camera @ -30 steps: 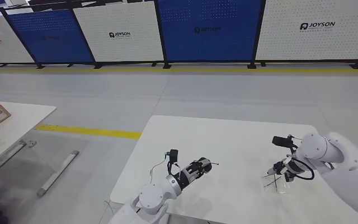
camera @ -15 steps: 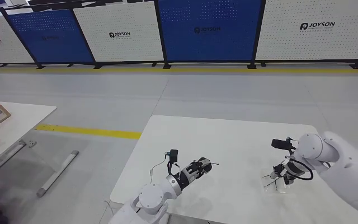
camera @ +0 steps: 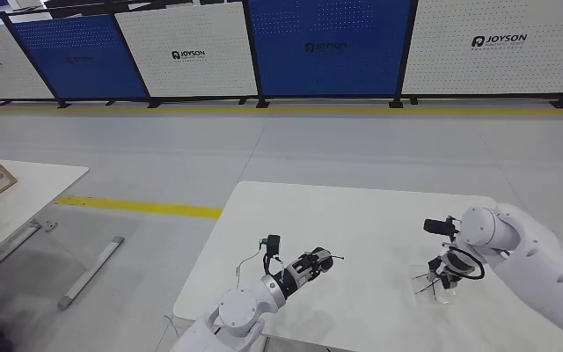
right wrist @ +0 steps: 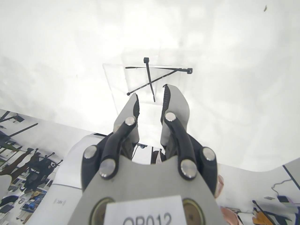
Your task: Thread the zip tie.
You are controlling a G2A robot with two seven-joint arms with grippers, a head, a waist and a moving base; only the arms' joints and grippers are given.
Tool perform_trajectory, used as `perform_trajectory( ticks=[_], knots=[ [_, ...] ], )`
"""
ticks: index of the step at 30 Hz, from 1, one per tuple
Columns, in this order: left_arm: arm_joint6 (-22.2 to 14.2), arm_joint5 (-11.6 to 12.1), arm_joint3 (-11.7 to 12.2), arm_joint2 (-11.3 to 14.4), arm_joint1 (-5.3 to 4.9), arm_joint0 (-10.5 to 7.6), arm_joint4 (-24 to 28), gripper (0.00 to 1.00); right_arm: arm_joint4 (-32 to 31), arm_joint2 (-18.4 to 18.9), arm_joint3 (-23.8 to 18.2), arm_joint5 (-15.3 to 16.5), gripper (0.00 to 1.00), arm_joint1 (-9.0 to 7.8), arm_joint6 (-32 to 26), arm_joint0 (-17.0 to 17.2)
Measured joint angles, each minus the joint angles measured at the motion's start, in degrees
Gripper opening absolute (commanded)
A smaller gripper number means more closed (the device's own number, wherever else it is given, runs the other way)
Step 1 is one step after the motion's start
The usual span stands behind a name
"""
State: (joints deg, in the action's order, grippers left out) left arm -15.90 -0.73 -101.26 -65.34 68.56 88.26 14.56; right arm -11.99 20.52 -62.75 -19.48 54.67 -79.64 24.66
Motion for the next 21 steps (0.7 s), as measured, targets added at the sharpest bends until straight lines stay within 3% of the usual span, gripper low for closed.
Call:
perform_trajectory(
  ticks=[4, 12, 21],
  knots=[
    [0.00, 0.00, 0.00, 0.00, 0.00, 0.00, 0.00, 0.00, 0.46, -1.56, 1.84, 0.00, 0.18, 1.33, 0.00, -0.86],
    [0.00, 0.00, 0.00, 0.00, 0.00, 0.00, 0.00, 0.00, 1.58, -3.63, 5.49, 0.00, 0.24, 3.27, 0.00, -2.30],
    [0.00, 0.00, 0.00, 0.00, 0.00, 0.00, 0.00, 0.00, 2.15, -5.25, 8.84, 0.00, 0.13, 5.24, 0.00, -3.30]
  ],
)
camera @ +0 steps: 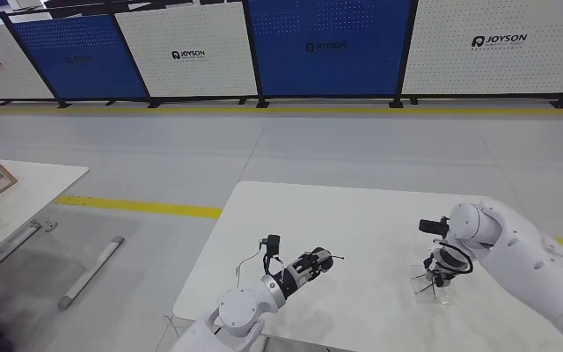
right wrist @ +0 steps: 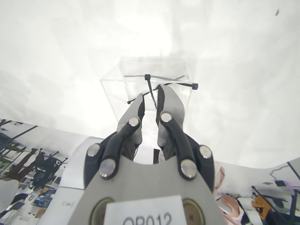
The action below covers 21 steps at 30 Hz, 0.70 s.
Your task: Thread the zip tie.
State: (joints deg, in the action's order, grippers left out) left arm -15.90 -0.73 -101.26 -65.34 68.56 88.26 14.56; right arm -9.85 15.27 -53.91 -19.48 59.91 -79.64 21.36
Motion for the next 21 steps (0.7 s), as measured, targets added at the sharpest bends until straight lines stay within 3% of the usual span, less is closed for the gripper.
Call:
perform_trajectory(
  ticks=[2, 9, 12, 16, 21],
  knots=[
    [0.00, 0.00, 0.00, 0.00, 0.00, 0.00, 0.00, 0.00, 0.04, -0.32, 0.77, 0.00, 0.17, 0.43, 0.00, -0.19],
    [0.00, 0.00, 0.00, 0.00, 0.00, 0.00, 0.00, 0.00, 0.12, -1.66, 3.05, 0.00, 0.17, 1.90, 0.00, -0.85],
    [0.00, 0.00, 0.00, 0.00, 0.00, 0.00, 0.00, 0.00, 0.34, -2.18, 3.96, 0.00, 0.09, 2.52, 0.00, -1.12],
    [0.00, 0.00, 0.00, 0.00, 0.00, 0.00, 0.00, 0.00, 0.59, -2.80, 5.06, 0.00, 0.12, 3.24, 0.00, -1.50],
    [0.00, 0.00, 0.00, 0.00, 0.00, 0.00, 0.00, 0.00, 0.91, -3.49, 6.39, 0.16, 0.00, 3.88, 0.00, -1.90]
  ],
)
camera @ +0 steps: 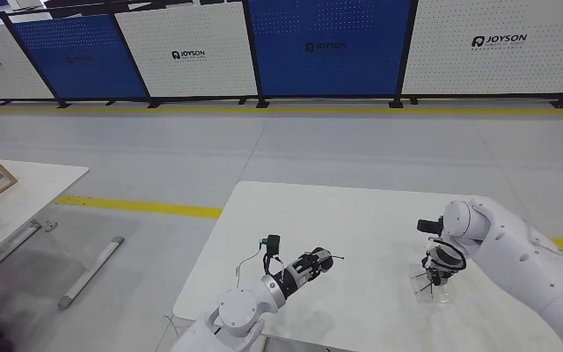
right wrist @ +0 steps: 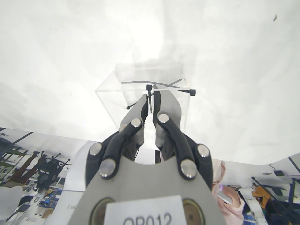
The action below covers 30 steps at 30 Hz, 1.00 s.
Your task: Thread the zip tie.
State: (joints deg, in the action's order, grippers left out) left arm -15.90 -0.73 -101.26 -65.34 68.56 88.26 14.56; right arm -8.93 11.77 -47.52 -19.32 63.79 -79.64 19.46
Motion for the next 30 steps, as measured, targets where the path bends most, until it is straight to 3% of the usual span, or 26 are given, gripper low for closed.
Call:
perform_trajectory(
  ticks=[8, 15, 18, 23, 28, 30],
  knots=[
    [0.00, 0.00, 0.00, 0.00, 0.00, 0.00, 0.00, 0.00, -0.18, -0.40, 0.13, 0.70, 0.00, 0.30, 0.00, -0.63],
    [0.00, 0.00, 0.00, 0.00, 0.00, 0.00, 0.00, 0.00, -0.58, 1.56, -3.60, 1.25, 0.00, -1.65, 0.32, -0.31],
    [0.00, 0.00, 0.00, 0.00, 0.00, 0.00, 0.00, 0.00, -0.45, 3.62, -6.66, 1.38, 0.00, -3.54, 1.48, 0.56],
    [0.00, 0.00, 0.00, 0.00, 0.00, 0.00, 0.00, 0.00, 0.43, 9.41, -15.13, 0.30, 0.00, -8.55, 4.83, 3.47],
    [0.00, 0.00, 0.00, 0.00, 0.00, 0.00, 0.00, 0.00, 2.54, 18.94, -26.18, -0.18, 0.00, -15.26, 10.35, 10.27],
    [0.00, 0.00, 0.00, 0.00, 0.00, 0.00, 0.00, 0.00, 2.80, 20.76, -28.85, -0.17, 0.00, -16.26, 10.81, 11.93]
  ],
)
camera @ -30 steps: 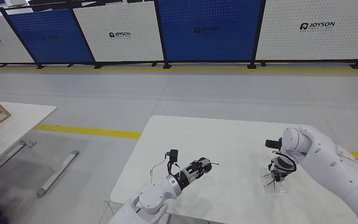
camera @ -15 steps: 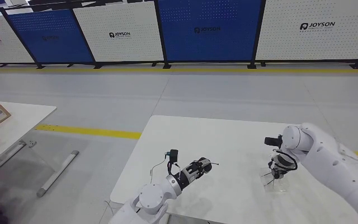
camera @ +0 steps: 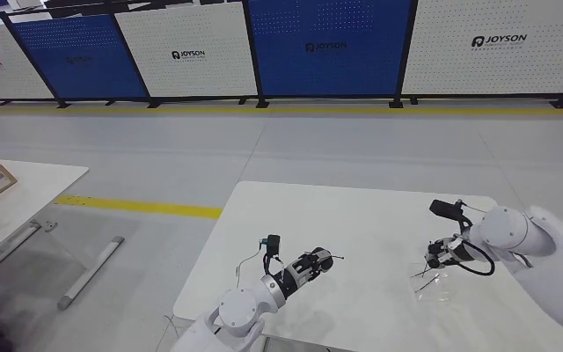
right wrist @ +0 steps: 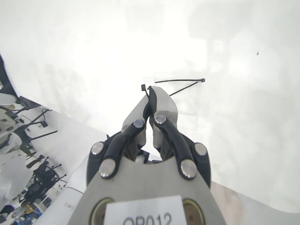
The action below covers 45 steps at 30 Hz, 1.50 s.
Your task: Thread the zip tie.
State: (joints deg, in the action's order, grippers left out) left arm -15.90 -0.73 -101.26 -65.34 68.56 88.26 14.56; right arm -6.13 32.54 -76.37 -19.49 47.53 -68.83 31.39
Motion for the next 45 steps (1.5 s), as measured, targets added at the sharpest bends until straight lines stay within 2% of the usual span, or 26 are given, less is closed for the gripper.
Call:
perform_trajectory(
  ticks=[12, 15, 18, 20, 25, 27, 28, 41, 42, 45],
  knots=[
    [0.00, 0.00, 0.00, 0.00, 0.00, 0.00, 0.00, 0.00, -0.07, -0.29, 0.84, 0.06, 0.00, 0.12, 0.00, -0.34],
    [0.00, 0.00, 0.00, 0.00, 0.00, 0.00, 0.00, 0.00, 0.52, 0.86, -0.57, 0.21, 0.00, 0.05, 3.52, 0.97],
    [0.00, 0.00, 0.00, 0.00, 0.00, 0.00, 0.00, 0.00, 3.82, 4.39, -3.09, 1.27, 0.00, -0.77, 8.01, 3.10],
    [0.00, 0.00, 0.00, 0.00, 0.00, 0.00, 0.00, 0.00, 5.91, 7.54, -5.79, 2.55, 0.00, -1.82, 11.52, 5.72],
    [0.00, 0.00, 0.00, 0.00, 0.00, 0.00, 0.00, 0.00, 8.25, 14.54, -13.74, 5.35, 0.00, -4.44, 21.37, 15.00],
    [0.00, 0.00, 0.00, 0.00, 0.00, 0.00, 0.00, 0.00, 7.69, 15.28, -15.94, 5.87, 0.00, -4.91, 23.28, 18.14],
    [0.00, 0.00, 0.00, 0.00, 0.00, 0.00, 0.00, 0.00, 6.23, 15.14, -17.07, 5.16, 0.00, -5.03, 24.15, 19.57],
    [0.00, 0.00, 0.00, 0.00, 0.00, 0.00, 0.00, 0.00, 5.64, 15.00, -17.43, 4.77, 0.00, -5.00, 24.54, 20.05],
    [0.00, 0.00, 0.00, 0.00, 0.00, 0.00, 0.00, 0.00, 5.65, 15.08, -17.77, 4.89, 0.00, -4.92, 25.38, 20.48],
    [0.00, 0.00, 0.00, 0.00, 0.00, 0.00, 0.00, 0.00, 6.43, 15.70, -20.87, 6.59, 0.00, -4.61, 32.62, 23.70]
  ],
)
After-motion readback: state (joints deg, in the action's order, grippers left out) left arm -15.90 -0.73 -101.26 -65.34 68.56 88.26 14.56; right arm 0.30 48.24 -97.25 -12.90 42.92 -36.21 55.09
